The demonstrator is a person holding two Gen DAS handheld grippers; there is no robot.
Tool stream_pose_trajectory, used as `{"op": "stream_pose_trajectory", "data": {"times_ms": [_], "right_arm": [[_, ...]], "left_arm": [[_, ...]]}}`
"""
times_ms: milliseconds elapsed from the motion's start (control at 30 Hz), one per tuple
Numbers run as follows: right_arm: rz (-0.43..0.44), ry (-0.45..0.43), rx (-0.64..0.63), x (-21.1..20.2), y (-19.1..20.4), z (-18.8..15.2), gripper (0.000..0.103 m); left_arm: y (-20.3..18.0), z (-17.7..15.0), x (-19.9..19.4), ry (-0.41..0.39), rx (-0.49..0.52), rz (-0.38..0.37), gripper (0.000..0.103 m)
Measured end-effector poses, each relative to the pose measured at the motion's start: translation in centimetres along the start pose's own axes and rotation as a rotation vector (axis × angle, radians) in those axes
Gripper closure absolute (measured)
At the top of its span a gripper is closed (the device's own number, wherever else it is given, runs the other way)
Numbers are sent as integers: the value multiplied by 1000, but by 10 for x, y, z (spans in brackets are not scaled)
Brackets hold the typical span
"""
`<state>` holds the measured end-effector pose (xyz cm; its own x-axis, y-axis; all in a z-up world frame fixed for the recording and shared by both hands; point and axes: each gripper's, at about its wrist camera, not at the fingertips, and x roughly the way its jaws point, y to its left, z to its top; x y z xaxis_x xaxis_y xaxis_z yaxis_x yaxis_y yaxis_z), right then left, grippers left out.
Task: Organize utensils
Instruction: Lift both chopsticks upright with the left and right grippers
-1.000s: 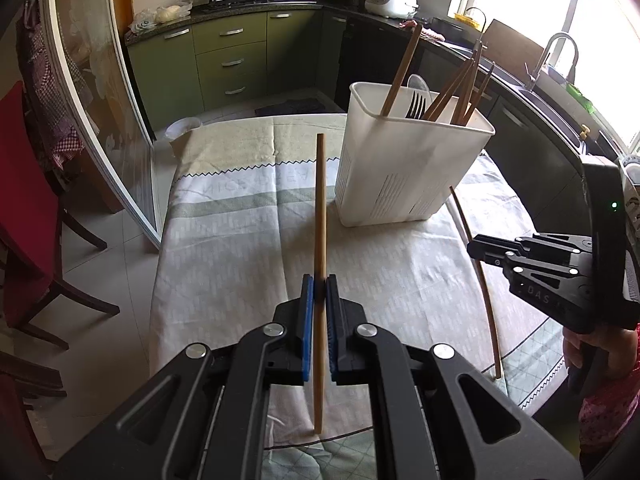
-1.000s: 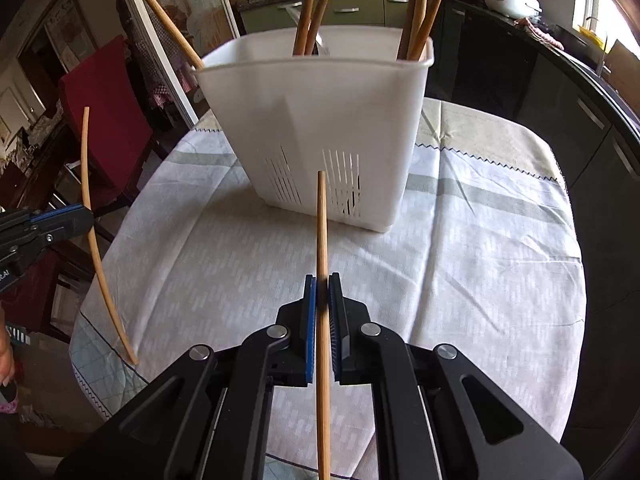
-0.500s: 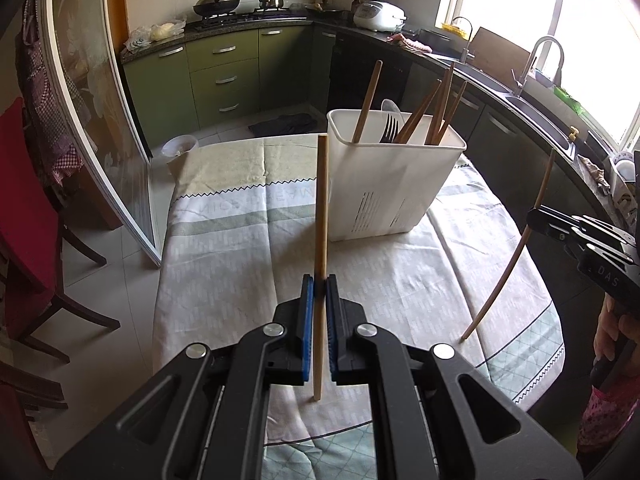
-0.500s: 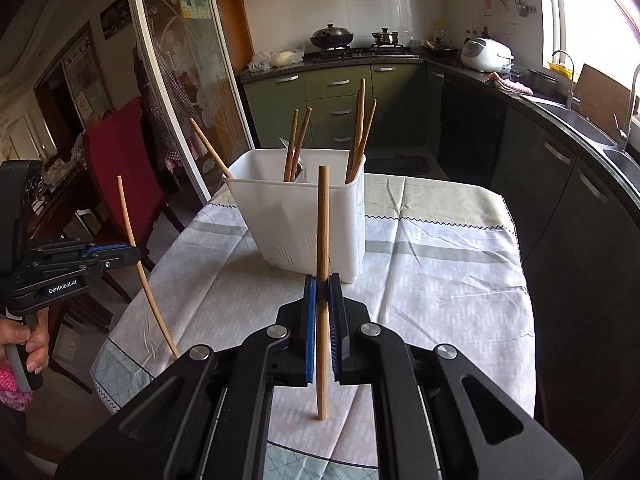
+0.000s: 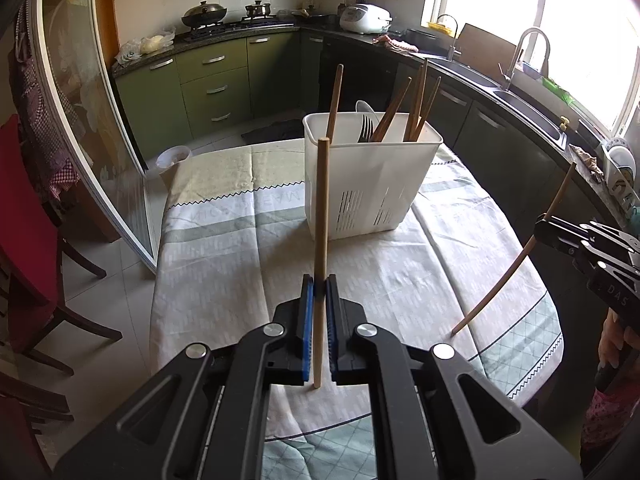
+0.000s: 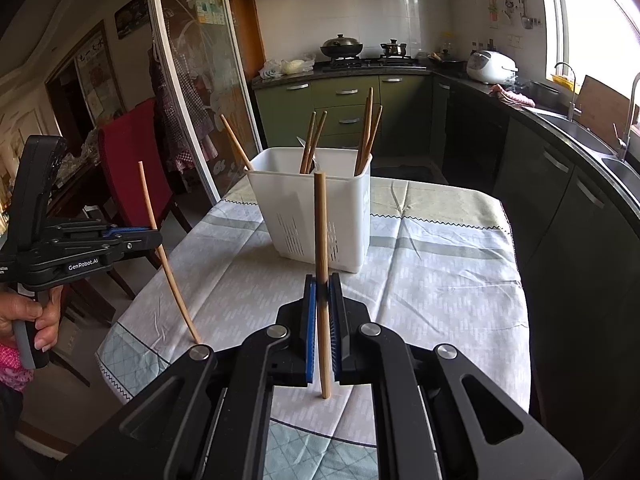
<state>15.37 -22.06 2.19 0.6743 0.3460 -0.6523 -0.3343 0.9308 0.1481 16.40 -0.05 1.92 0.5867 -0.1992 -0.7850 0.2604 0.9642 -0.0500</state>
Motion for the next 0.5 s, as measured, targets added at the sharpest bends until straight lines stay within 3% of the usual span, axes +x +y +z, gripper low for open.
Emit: {"op": "stream_pose_trajectory", "data": {"times_ms": [500], "right_arm": [[11, -26, -5, -9, 3, 17, 96]], "left_arm": [[-12, 12, -23, -56, 34, -24, 97]]}}
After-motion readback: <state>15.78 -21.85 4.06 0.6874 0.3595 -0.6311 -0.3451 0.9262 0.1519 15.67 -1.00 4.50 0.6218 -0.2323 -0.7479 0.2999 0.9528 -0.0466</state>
